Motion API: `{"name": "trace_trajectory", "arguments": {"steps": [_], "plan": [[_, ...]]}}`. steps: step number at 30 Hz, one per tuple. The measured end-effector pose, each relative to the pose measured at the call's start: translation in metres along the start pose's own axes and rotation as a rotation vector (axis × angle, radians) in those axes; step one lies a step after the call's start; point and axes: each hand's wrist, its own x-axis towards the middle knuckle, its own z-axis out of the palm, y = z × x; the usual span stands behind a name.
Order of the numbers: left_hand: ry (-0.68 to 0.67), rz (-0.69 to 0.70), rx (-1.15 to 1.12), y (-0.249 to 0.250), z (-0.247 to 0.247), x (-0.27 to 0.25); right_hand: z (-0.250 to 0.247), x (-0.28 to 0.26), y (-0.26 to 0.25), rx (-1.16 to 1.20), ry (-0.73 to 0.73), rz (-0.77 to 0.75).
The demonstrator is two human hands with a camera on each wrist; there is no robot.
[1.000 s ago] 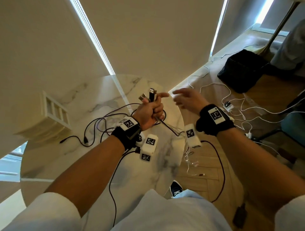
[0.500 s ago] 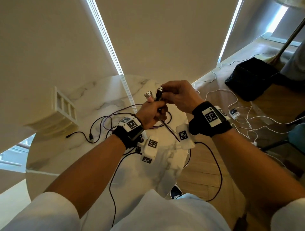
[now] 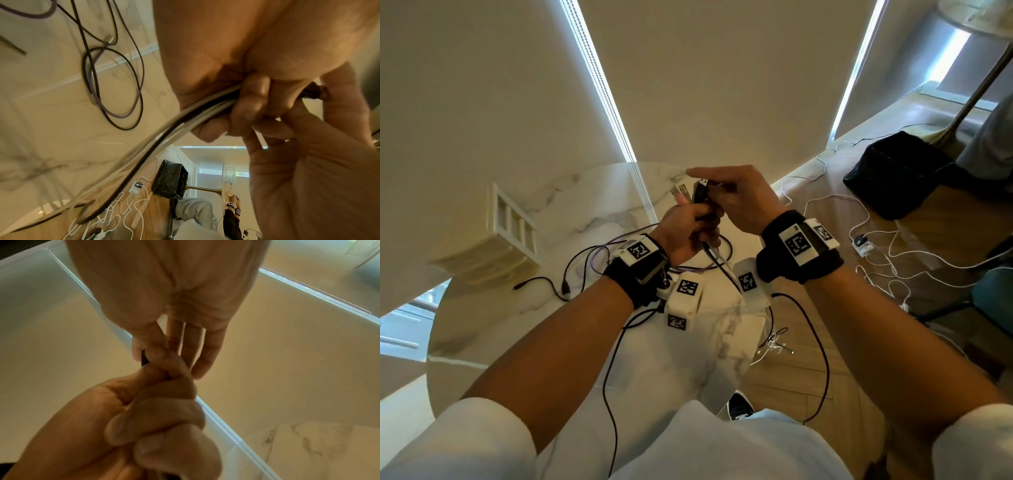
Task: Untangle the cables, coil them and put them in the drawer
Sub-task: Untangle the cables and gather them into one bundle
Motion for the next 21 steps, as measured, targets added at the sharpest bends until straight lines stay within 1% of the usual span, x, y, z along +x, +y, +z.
{"name": "trace_trajectory", "arguments": {"steps": [3, 7, 10, 11, 13, 15, 17, 19, 21], "plan": [[0.023, 0.016, 0.016, 0.0, 0.002, 0.003, -0.005, 0.002, -0.003, -0.05, -0.049, 0.04], [0.054, 0.048, 0.051, -0.002, 0.006, 0.008, -0.007, 0.003, -0.004, -0.094, -0.135, 0.03], [0.064, 0.057, 0.043, -0.003, 0.003, 0.01, -0.007, 0.003, -0.008, -0.006, -0.208, 0.077], [0.074, 0.074, 0.006, -0.002, 0.0, 0.011, -0.004, 0.001, -0.011, 0.047, -0.245, 0.097], [0.122, 0.133, -0.12, 0.002, -0.008, 0.011, 0.009, -0.004, -0.013, 0.189, -0.328, 0.152], [0.2, 0.201, -0.251, 0.013, -0.018, 0.008, 0.027, -0.005, -0.009, 0.291, -0.375, 0.228], [0.217, 0.266, -0.343, 0.028, -0.035, 0.0, 0.045, -0.003, -0.002, 0.239, -0.439, 0.274], [0.278, 0.324, -0.413, 0.041, -0.061, -0.01, 0.062, 0.003, 0.003, 0.091, -0.508, 0.24], [0.32, 0.365, -0.481, 0.045, -0.086, -0.025, 0.077, 0.01, 0.01, -0.029, -0.52, 0.186]]}}
